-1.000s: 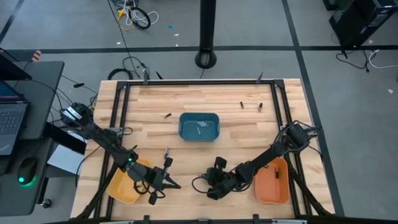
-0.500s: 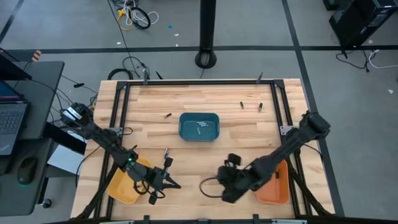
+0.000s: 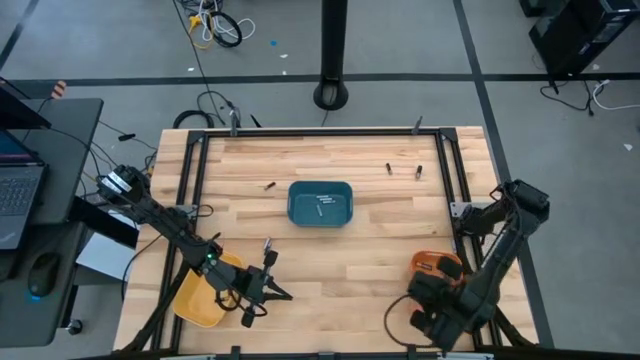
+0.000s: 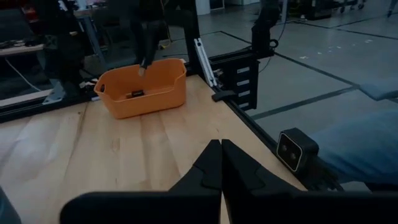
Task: Sort batteries
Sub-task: Put the large black battery into the orange bin, then put the black battery into the yellow bin
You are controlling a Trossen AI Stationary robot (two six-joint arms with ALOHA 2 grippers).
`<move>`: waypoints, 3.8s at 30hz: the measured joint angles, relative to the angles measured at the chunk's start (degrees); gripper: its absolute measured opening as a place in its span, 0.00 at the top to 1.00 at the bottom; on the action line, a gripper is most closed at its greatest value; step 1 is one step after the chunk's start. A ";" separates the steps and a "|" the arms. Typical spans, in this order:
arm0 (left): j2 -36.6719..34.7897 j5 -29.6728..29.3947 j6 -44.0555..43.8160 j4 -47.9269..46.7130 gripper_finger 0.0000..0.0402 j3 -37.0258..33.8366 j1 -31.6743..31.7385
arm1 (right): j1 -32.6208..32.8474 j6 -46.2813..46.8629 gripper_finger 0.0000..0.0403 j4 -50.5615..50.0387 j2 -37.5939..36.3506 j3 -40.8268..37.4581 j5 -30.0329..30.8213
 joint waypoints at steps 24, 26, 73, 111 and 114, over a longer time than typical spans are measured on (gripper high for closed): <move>0.00 -4.60 -3.08 0.04 0.99 0.00 0.00 | 3.59 14.86 0.66 23.93 0.00 -23.51 -4.54; -0.02 -5.66 -4.60 -0.32 0.99 0.03 0.03 | 3.59 14.66 0.58 20.91 0.04 -21.14 -4.56; 10.25 3.16 -63.63 -83.69 0.58 20.72 15.84 | -5.76 -25.38 0.96 28.07 -0.02 -7.82 26.76; 13.89 6.23 -60.18 -81.49 0.60 20.79 15.93 | -5.74 -25.75 0.97 28.75 -0.07 -7.84 26.72; 14.50 5.99 -57.36 -80.79 0.66 20.88 16.04 | -5.74 -25.75 0.97 28.75 -0.07 -7.84 26.72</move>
